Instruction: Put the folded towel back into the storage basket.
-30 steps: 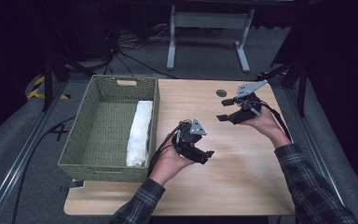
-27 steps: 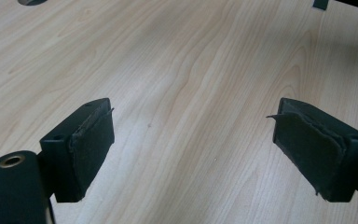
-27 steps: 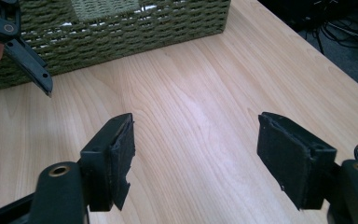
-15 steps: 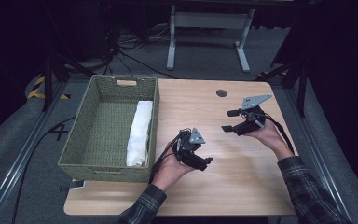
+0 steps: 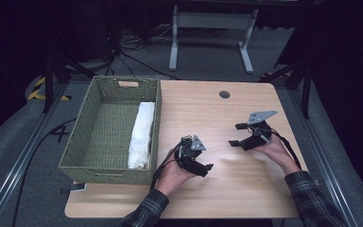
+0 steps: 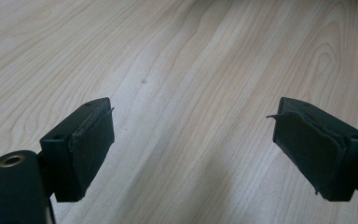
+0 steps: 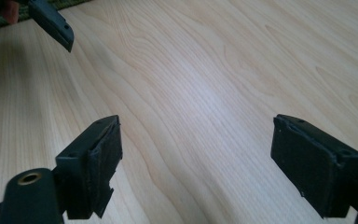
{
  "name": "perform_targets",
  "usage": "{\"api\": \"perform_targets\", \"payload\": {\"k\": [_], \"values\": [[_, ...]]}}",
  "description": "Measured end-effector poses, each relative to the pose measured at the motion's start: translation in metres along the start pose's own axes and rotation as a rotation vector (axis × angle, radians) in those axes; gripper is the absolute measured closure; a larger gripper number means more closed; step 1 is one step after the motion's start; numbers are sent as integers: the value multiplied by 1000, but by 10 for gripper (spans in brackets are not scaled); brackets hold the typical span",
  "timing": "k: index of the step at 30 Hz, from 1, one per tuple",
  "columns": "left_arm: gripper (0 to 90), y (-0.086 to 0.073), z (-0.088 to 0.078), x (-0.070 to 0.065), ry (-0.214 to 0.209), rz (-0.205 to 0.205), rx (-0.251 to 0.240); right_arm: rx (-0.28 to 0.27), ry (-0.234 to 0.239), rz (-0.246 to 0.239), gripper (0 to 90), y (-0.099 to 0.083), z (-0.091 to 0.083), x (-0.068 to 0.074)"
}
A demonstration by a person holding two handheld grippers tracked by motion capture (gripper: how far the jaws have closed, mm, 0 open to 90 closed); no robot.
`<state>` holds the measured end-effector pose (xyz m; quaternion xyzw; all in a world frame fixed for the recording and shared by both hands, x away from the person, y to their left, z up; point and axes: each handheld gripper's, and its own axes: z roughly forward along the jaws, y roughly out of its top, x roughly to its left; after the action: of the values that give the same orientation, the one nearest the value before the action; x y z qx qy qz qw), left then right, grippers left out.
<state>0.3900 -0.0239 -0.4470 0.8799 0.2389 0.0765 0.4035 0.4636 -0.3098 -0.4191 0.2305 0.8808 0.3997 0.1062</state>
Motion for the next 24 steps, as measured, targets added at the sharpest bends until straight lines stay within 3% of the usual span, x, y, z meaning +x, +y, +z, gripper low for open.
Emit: {"api": "perform_targets", "payload": {"k": [10,14,18,24], "values": [[101,-10,11,-4,22,-5,37,30,-24,40,152,-34,-2,7],[90,-12,14,-2,35,6,54,53,-46,28,150,-43,-2,8],[79,-14,16,-3,42,5,74,67,-53,60,148,-56,-7,8],[64,-18,20,-2,41,20,66,59,-83,66,149,-66,-10,8]]}}
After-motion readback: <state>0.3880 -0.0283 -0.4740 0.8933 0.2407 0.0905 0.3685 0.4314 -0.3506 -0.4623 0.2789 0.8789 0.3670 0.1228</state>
